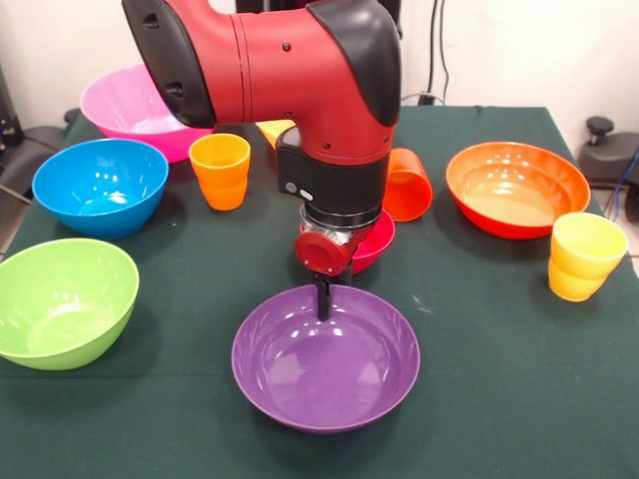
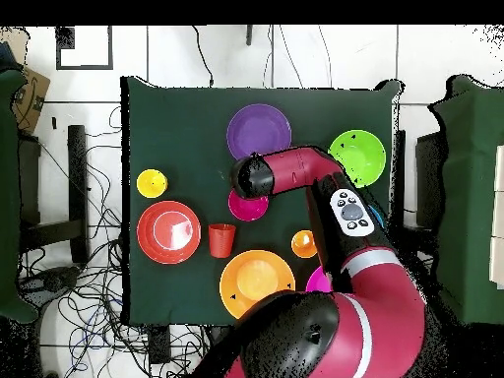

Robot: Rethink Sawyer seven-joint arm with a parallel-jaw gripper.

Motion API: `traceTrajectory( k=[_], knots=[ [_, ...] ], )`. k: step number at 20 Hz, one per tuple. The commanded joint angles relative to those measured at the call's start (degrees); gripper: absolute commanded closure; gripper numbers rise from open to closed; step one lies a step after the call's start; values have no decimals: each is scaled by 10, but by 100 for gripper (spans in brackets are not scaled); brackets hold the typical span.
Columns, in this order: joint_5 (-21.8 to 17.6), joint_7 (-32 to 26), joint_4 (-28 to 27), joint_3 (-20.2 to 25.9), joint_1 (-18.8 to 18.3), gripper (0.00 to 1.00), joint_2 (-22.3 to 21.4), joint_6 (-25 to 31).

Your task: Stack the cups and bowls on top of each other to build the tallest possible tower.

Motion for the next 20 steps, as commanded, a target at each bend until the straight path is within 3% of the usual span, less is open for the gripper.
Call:
traceTrajectory(
  k=[1,15,20],
  knots=[
    [-3,51,-16,1,6,100,31,-24],
    [0,47,-10,-3,10,100,21,-31],
    [-7,54,27,0,7,100,-43,-61]
  ],
)
